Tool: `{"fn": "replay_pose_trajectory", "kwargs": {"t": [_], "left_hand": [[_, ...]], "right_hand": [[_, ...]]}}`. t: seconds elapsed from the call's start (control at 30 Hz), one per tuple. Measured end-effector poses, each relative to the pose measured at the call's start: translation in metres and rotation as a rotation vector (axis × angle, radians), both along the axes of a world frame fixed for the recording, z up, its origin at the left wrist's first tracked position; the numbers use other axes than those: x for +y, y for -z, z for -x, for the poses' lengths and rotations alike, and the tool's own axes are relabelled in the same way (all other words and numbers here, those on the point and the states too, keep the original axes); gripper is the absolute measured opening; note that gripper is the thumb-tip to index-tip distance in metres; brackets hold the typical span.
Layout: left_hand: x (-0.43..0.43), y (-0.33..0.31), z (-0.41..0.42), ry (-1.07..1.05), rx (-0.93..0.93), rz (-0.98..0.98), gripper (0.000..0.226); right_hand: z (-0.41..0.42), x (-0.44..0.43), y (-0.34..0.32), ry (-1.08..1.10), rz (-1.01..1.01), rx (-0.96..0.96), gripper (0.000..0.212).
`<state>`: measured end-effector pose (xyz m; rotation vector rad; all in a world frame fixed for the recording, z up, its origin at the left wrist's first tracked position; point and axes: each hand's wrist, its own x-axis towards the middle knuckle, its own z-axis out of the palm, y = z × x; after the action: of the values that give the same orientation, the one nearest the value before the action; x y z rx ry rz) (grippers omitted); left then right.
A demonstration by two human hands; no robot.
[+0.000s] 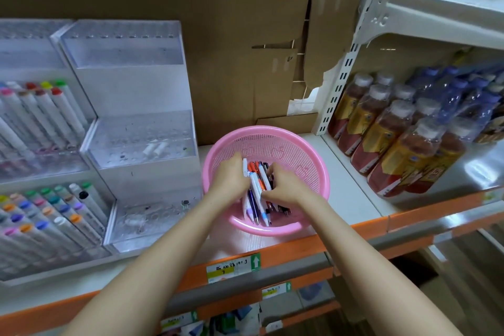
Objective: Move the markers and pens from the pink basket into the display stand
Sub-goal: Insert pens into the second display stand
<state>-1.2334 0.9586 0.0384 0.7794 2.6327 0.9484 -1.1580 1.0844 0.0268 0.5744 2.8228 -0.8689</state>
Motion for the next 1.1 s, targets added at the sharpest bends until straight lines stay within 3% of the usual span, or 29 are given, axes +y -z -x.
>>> {"fn": "replay_pose_trajectory", "kwargs": {"t": [0.13, 0.23, 0.57, 0.73, 0.93, 1.1], "left_hand": [[0.000, 0.002, 0.001, 0.041, 0.043, 0.030, 0.036], [-0.001, 0.002, 0.001, 0.060, 0.025, 0.026, 0.045], [-0.001, -0.001, 0.000, 0.077, 0.025, -0.004, 0.045], [-0.004, -0.010, 0.000, 0.070, 0.091, -0.195, 0.049], [-0.012, -0.038, -0.011, 0.131, 0.254, -0.461, 0.048], [-0.035, -0.070, -0.020, 0.123, 0.366, -0.577, 0.049]], "right_hand": [[0.000, -0.001, 0.005, -0.050, -0.086, -0.026, 0.050], [0.001, -0.001, 0.005, -0.083, -0.131, -0.039, 0.041], [0.005, 0.000, 0.003, -0.024, -0.187, 0.064, 0.012], [0.006, 0.003, -0.010, 0.116, 0.013, 0.213, 0.018], [-0.002, -0.011, -0.045, 0.057, 0.190, 0.453, 0.016], [-0.008, -0.036, -0.078, -0.081, 0.235, 0.658, 0.054]]}}
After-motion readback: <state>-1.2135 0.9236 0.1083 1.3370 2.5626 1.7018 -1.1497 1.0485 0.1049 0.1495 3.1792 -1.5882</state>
